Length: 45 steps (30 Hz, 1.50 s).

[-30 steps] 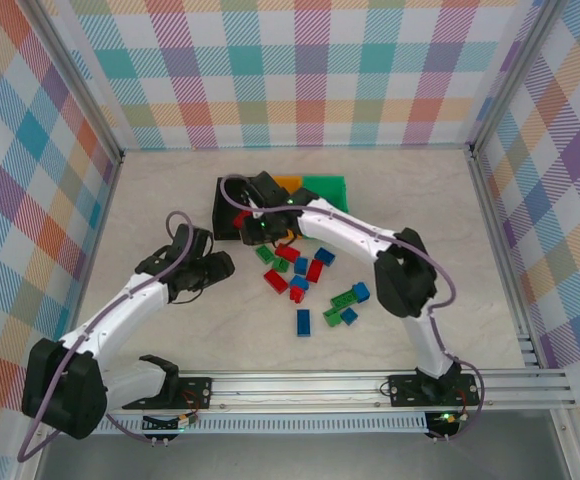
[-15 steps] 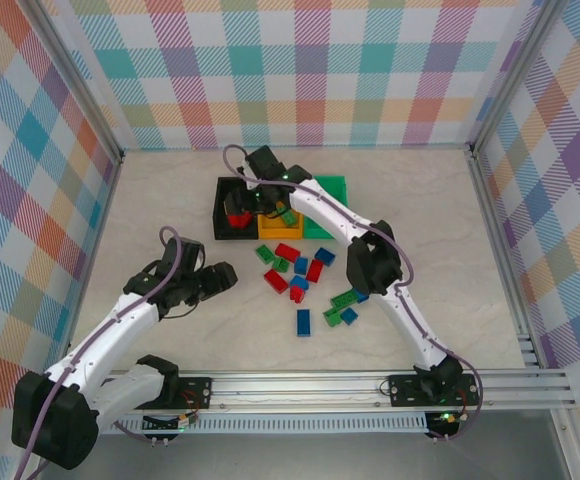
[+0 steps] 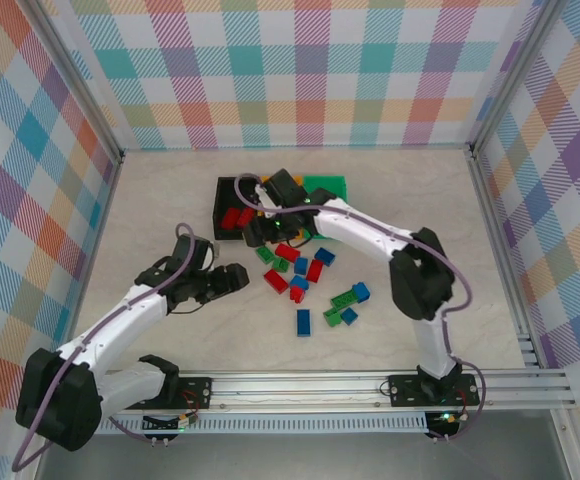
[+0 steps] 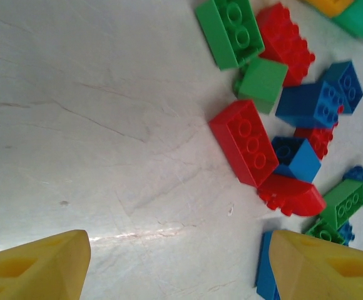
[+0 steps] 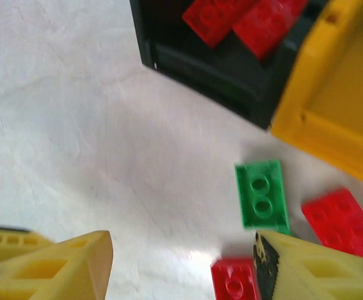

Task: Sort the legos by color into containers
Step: Pick up the lego from the center of the table.

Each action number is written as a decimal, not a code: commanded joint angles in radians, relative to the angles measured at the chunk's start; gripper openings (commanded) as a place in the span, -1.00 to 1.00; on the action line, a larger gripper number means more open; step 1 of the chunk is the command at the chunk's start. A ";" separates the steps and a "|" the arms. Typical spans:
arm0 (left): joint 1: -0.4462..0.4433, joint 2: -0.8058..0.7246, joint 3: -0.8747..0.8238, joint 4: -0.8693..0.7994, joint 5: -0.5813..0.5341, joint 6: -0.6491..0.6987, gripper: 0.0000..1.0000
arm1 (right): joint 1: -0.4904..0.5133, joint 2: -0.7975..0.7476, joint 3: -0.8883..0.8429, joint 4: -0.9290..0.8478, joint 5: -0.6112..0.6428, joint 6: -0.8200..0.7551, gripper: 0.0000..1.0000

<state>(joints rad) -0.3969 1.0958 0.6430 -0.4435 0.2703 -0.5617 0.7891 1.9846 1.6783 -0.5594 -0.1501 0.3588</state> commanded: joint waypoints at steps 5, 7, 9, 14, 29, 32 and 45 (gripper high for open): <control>-0.138 0.135 0.055 0.083 0.022 0.032 0.49 | -0.008 -0.216 -0.327 0.094 0.130 0.063 0.23; -0.179 0.180 0.081 0.089 0.003 0.035 0.49 | -0.011 -0.254 -0.395 0.092 0.153 0.081 0.24; -0.207 0.229 0.116 0.070 -0.035 0.038 0.49 | -0.016 -0.288 -0.455 0.090 0.171 0.096 0.24; -0.221 0.389 0.226 -0.020 -0.102 0.004 0.51 | -0.022 -0.372 -0.552 0.088 0.210 0.118 0.24; -0.315 0.680 0.533 -0.280 -0.271 -0.070 0.46 | -0.030 -0.455 -0.641 0.091 0.254 0.124 0.25; -0.326 0.720 0.575 -0.313 -0.305 -0.073 0.45 | -0.030 -0.456 -0.649 0.097 0.253 0.123 0.25; -0.332 0.808 0.610 -0.336 -0.318 -0.055 0.24 | -0.031 -0.478 -0.692 0.118 0.261 0.120 0.24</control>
<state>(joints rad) -0.7200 1.8942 1.2659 -0.7315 -0.0254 -0.6209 0.7650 1.5394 0.9993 -0.4622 0.0990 0.4644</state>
